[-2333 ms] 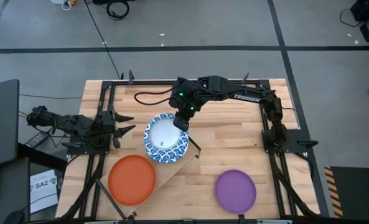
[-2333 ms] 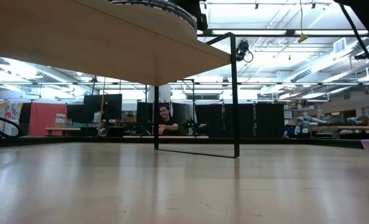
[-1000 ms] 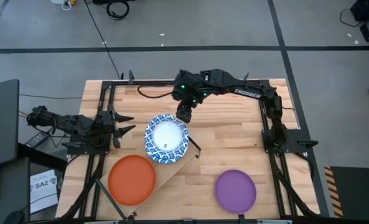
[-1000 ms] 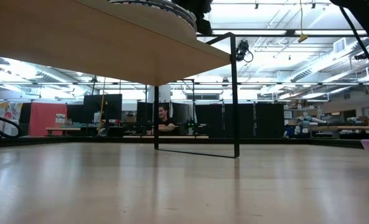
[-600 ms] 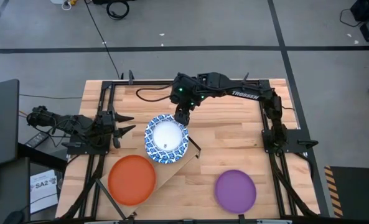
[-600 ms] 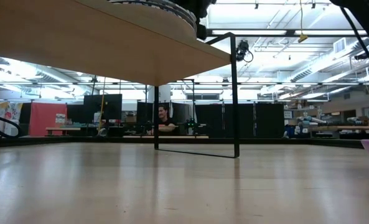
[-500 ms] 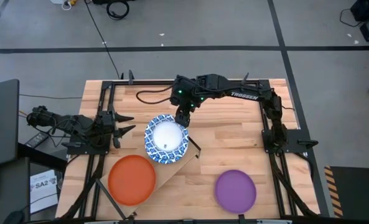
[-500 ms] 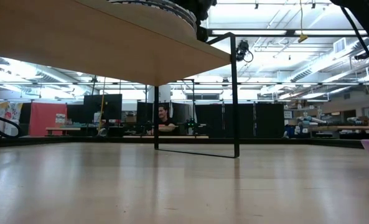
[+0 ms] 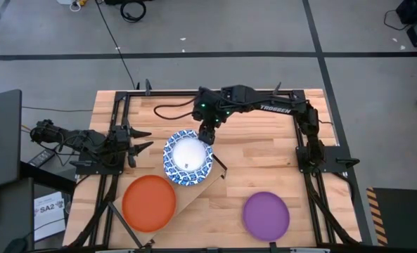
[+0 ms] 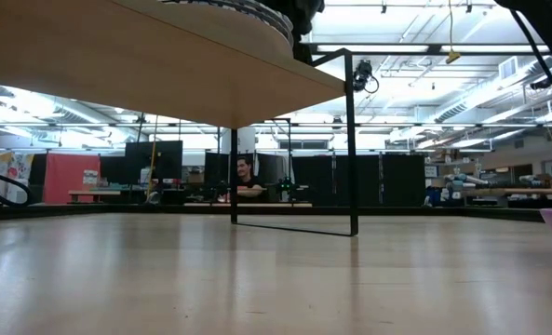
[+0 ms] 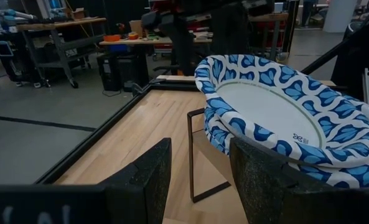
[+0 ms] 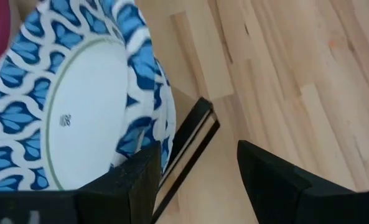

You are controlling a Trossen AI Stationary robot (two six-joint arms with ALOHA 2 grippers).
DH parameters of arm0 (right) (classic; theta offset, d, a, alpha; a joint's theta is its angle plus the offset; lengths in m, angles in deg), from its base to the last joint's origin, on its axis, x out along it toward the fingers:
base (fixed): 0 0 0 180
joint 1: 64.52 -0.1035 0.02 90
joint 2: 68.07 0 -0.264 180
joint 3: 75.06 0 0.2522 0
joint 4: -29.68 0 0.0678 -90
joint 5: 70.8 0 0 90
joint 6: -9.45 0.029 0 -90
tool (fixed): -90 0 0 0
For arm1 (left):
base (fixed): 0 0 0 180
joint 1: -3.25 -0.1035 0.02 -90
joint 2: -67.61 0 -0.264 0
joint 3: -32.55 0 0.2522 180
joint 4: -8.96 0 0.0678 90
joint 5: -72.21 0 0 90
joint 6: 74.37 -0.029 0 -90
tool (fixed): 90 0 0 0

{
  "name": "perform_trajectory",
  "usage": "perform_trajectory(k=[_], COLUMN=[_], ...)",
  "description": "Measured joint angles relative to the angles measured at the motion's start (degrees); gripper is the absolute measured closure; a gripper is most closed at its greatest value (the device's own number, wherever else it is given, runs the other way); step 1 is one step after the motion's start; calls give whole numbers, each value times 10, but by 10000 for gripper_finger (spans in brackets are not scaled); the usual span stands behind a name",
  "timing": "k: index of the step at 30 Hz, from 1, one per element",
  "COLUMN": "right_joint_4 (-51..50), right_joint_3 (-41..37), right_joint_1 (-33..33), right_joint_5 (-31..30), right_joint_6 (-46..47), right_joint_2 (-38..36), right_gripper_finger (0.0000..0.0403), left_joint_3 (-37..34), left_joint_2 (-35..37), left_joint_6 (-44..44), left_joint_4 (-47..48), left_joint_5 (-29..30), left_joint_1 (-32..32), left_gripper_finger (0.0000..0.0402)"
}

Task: Place and stack plates onto a shelf
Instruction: Stack the white bowl on top of the other white bowl on the shelf, then stack the violet plate on top of the orange plate on the shelf

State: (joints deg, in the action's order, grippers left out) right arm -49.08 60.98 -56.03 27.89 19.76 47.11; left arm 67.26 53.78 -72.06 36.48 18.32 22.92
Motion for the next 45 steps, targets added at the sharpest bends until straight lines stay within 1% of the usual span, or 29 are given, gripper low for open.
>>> perform_trajectory(k=[5, 9, 11, 18, 27, 34, 40, 45], right_joint_4=[1, 15, 37, 71, 71, 72, 50, 0], right_joint_3=[18, 36, 38, 30, -13, -22, 10, 14], right_joint_1=[0, 0, 0, -12, -22, -21, -22, -32], right_joint_5=[-8, -58, -72, -57, -47, -46, -46, -46], right_joint_6=[0, -13, -19, -44, -44, -45, -45, -38], right_joint_2=[0, -1, -1, -1, 0, -2, -21, -53], right_gripper_finger=[186, 186, 186, 186, 186, 186, 186, 186], left_joint_3=[0, 0, 0, 0, 0, 0, 0, 0], left_joint_2=[0, 0, 0, 0, 0, 0, 0, 0], left_joint_6=[0, 0, 0, 0, 0, 0, 0, 0], left_joint_4=[0, 0, 0, 0, 1, 1, 1, 3], left_joint_5=[0, 0, 0, 0, 0, 0, 0, 0], left_joint_1=[0, 0, 0, 0, 0, 0, 0, 0], left_gripper_finger=[233, 233, 233, 233, 233, 233, 233, 233])
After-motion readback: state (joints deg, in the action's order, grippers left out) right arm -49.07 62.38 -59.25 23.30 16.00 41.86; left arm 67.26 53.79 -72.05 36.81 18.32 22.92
